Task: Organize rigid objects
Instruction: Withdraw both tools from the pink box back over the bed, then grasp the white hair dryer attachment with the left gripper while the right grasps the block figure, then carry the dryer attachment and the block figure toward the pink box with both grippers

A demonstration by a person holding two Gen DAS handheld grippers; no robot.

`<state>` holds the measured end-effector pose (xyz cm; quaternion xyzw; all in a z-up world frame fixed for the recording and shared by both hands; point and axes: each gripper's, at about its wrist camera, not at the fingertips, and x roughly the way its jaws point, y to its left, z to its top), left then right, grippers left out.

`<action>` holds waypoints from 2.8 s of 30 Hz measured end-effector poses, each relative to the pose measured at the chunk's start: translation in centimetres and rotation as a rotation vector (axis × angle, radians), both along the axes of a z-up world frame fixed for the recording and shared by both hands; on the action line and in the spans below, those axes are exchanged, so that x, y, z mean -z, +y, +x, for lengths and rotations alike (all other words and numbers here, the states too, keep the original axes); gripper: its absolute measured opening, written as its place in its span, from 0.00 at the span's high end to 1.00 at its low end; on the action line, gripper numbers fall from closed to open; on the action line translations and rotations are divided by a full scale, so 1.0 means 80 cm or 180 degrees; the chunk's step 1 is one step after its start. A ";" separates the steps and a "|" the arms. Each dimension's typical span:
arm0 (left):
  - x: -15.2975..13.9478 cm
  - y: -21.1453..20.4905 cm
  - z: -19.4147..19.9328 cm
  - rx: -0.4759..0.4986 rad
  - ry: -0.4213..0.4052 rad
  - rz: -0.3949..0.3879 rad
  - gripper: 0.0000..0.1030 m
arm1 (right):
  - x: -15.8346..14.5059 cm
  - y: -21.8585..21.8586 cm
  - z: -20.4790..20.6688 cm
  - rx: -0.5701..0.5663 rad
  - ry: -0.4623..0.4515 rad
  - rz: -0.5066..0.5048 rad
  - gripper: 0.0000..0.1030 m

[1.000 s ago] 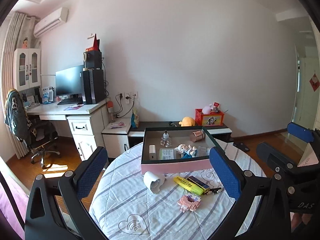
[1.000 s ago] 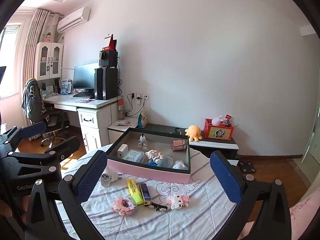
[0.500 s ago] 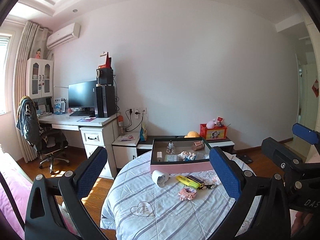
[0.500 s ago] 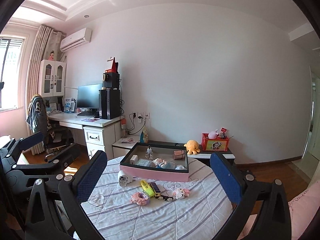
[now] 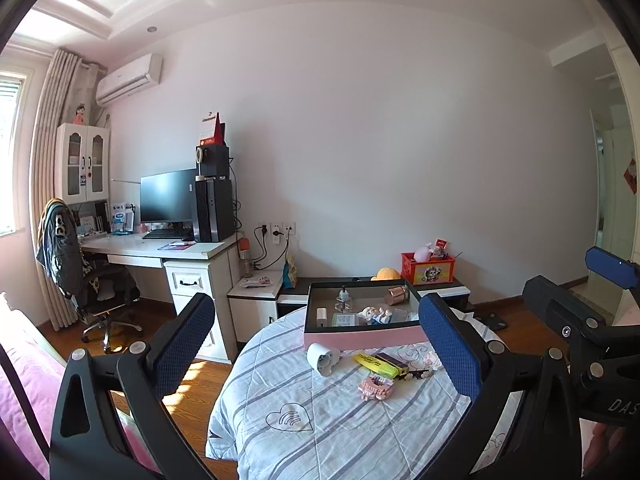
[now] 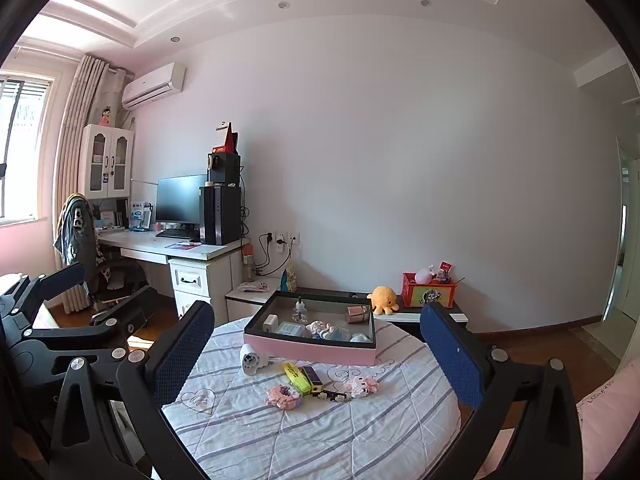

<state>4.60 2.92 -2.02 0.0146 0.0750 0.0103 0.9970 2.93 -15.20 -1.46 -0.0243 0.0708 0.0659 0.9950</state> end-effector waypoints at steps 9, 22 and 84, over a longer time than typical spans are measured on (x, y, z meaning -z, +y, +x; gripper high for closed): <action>0.011 0.001 0.006 -0.0009 0.0076 0.0034 0.00 | 0.010 -0.004 0.011 -0.0031 0.0083 0.0031 0.00; 0.098 0.003 0.106 0.0278 0.0945 0.0010 0.00 | 0.081 -0.010 0.091 -0.0051 0.0693 0.0056 0.00; 0.166 -0.030 0.264 0.0475 0.1598 0.0080 0.41 | 0.193 -0.072 0.288 -0.0038 0.1697 0.0146 0.39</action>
